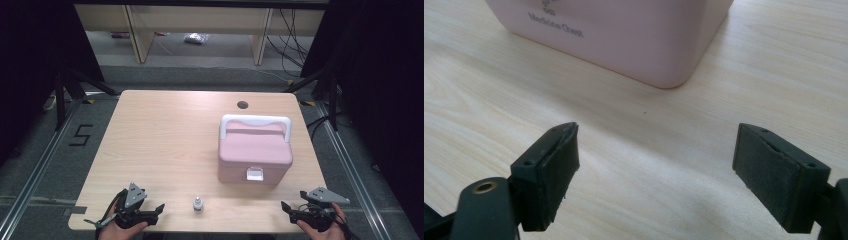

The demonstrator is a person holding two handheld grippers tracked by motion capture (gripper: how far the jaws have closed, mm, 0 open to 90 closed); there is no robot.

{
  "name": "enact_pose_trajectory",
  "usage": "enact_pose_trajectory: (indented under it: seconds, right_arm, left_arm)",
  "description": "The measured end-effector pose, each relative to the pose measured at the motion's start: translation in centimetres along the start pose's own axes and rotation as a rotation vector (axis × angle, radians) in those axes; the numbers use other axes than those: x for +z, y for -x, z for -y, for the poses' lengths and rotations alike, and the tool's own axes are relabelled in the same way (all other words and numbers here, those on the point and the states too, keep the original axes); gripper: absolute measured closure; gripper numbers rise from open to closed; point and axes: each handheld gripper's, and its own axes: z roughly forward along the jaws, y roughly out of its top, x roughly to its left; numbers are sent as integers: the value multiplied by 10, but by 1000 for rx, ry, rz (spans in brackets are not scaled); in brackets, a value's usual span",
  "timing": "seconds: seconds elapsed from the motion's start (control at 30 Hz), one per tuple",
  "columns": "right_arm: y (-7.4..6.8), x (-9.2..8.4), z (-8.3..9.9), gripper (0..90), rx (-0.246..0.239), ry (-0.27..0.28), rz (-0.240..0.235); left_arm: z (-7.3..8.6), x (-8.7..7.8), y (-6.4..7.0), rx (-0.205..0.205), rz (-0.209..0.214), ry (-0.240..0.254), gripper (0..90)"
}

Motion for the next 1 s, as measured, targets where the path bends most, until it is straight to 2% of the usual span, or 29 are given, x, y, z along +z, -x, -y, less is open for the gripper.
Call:
enact_pose_trajectory:
  seconds: [0.03, 0.2, 0.27, 0.33, 0.37, 0.4, 0.43, 0.47, 0.5, 0.53, 0.57, 0.6, 0.63, 0.67, 0.7, 0.73, 0.77, 0.8, 0.83, 0.87, 0.9, 0.93, 0.97, 1.0]
  right_arm:
    - [1, -1, 0, 197, -6, 3, 13]
    - [3, -1, 0, 195, 3, 13, 18]
    - [4, -3, 0, 194, 7, 14, 33]
    - [4, -3, 0, 194, 19, 21, 22]
    - [6, -2, -1, 196, 7, 26, 24]
    - [7, -2, -2, 200, 19, 15, 8]
    - [7, -2, -2, 200, 19, 15, 8]
    - [5, -3, -2, 200, 54, 22, 30]
    - [12, -2, -3, 202, 11, 30, 39]
    - [11, -6, -4, 212, 56, 22, 37]
    - [15, -6, -5, 215, 20, 36, 44]
    - [18, -6, -6, 218, 20, 43, 50]
    - [20, -7, -7, 223, 22, 45, 50]
    - [19, -7, -8, 237, 60, 44, 42]
    - [24, -7, -10, 252, 21, 56, 42]
    - [24, -7, -10, 252, 21, 56, 42]
    - [23, -8, -13, 255, 67, 40, 43]
    - [27, -9, -15, 259, 39, 52, 49]
    - [27, -9, -15, 259, 39, 52, 49]
    - [33, -9, -19, 286, 9, 56, 59]
    - [33, -8, -19, 286, 35, 63, 59]
    - [38, -8, -21, 287, 9, 64, 70]
    - [36, -8, -23, 299, 70, 48, 56]
    - [43, -7, -24, 314, 19, 73, 70]
  left_arm:
    - [0, 1, 4, -47, -10, 17, 162]
    - [0, 1, 4, -48, -10, 14, 162]
    - [-1, 0, 1, -39, 11, 15, 162]
    - [-2, -1, 0, -57, 5, 11, 163]
    - [-2, 0, -1, -71, 14, 25, 163]
    - [-3, 0, -1, -95, 7, 35, 163]
    - [-3, 0, -1, -95, 7, 35, 163]
    - [-5, 0, -2, -86, 5, 37, 163]
    - [-6, 0, -1, -97, 14, 48, 163]
    - [-8, 1, -2, -89, 20, 52, 163]
    - [-10, 2, -1, -102, 25, 65, 162]
    - [-10, 2, -1, -102, 25, 65, 163]
    - [-15, 5, -1, -111, 28, 73, 163]
    - [-18, 6, -2, -107, 30, 71, 163]
    - [-18, 6, -2, -107, 30, 71, 163]
    - [-22, 7, -4, -85, 28, 64, 163]
    - [-26, 9, -5, -85, 41, 72, 163]
    - [-33, 12, -7, -80, 36, 75, 163]
    - [-33, 12, -7, -80, 36, 75, 163]
    - [-41, 16, -8, -98, 40, 87, 163]
    - [-44, 19, -9, -101, 46, 89, 163]
    - [-48, 21, -9, -105, 45, 87, 163]
    - [-52, 24, -10, -108, 46, 90, 163]
    - [-52, 24, -10, -108, 46, 90, 164]
